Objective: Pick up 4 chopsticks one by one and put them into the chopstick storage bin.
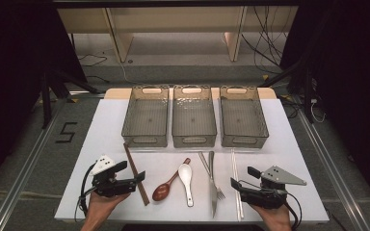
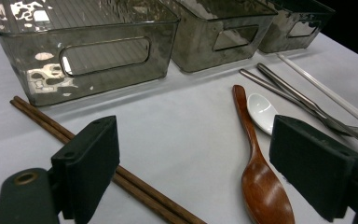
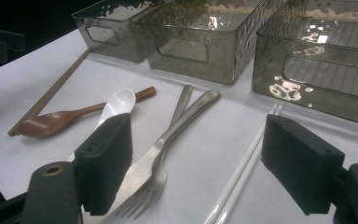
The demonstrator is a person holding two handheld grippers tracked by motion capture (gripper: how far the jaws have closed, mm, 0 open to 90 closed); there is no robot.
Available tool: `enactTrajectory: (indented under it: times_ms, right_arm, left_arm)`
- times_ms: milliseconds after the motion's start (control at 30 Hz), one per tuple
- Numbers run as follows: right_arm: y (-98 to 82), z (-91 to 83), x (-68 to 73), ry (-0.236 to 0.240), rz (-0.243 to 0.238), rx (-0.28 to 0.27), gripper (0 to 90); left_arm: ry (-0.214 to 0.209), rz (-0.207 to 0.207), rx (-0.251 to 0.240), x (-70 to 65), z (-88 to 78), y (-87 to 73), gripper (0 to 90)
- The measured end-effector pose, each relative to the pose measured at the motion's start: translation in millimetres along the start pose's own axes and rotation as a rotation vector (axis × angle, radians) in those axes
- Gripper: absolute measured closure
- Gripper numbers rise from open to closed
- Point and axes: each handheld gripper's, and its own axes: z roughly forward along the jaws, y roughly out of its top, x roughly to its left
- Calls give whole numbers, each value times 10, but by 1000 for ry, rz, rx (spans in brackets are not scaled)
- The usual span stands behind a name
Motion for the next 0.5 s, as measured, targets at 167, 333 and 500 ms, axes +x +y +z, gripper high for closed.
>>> enactTrajectory:
  times_ms: [167, 333, 500]
  right_arm:
    - [6, -1, -3, -10, 1, 9, 255]
    - [15, 6, 3, -33, -12, 34, 258]
    - [59, 20, -8, -96, -34, 107, 276]
  left_arm:
    - [11, -22, 11, 10, 8, -2, 156]
    - [17, -33, 23, 17, 13, -3, 156]
    - [21, -39, 28, 28, 13, -4, 155]
